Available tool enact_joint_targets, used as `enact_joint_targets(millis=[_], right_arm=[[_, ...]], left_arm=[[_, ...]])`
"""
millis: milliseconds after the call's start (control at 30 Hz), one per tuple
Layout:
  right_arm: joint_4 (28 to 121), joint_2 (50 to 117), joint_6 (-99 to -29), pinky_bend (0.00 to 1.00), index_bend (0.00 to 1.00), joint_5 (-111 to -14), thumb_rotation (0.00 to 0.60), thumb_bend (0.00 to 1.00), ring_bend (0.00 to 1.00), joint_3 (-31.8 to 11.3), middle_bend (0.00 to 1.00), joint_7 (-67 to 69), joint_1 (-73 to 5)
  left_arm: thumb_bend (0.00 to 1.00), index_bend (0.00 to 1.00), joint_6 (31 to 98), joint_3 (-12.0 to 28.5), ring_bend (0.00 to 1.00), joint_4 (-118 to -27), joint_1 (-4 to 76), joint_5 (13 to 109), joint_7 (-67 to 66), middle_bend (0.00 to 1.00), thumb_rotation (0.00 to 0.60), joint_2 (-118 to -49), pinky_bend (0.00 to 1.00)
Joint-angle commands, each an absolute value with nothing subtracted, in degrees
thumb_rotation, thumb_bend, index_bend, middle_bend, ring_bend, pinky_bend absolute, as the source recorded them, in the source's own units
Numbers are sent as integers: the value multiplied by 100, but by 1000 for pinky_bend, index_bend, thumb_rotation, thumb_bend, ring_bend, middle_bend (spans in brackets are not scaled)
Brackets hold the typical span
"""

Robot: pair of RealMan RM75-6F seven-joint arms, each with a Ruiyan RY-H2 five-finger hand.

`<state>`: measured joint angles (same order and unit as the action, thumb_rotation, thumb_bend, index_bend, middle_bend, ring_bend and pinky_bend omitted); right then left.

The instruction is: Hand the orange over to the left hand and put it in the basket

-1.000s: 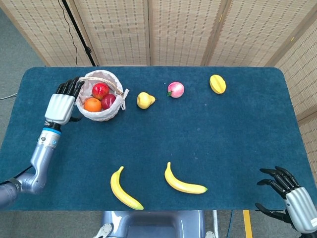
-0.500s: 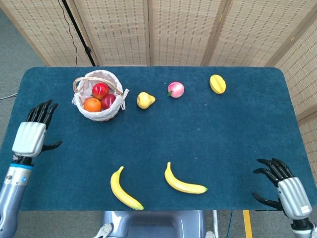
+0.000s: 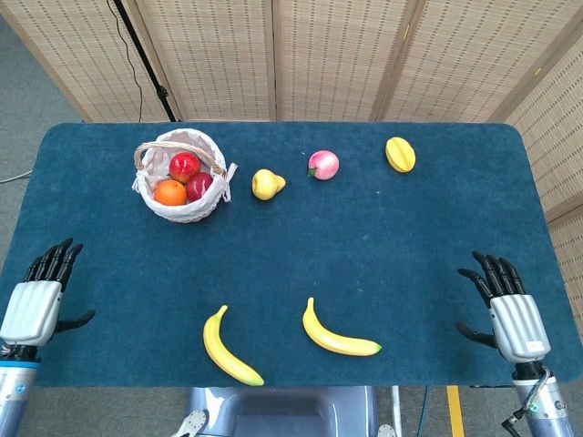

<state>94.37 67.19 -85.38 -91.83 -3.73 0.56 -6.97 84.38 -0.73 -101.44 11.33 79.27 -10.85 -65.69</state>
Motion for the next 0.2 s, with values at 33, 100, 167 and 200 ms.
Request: enact_joint_targets(millis=[33,100,167,200], right_arm=[[9482,6788,-8488,32,194,-9105,600,0,32,-397,45,-85,-724],[9474,6829,-8484,29,193,-9071,600,0,32,-395,45,-176,-719],[9466,6880,-8460,28,193,-9023,600,0,32,-386,45,-209,-716],[9461,6909,-8422,27,192,-9002,600,0,32,-378,45,-197,-728]], left_arm=[[13,0,8481,-95,0,-10011,1069,8000,-1041,0,600,-6640,111],[13,0,8493,-86,0,-9925,1036,8017,-1008,0,600,-6684,110],[12,0,8438,-81,0,-9892,1032,8026,-991,0,600,-6676,106],[12,0,8445,-67,0,-9883,1023,8042,-997,0,600,-6659,103]])
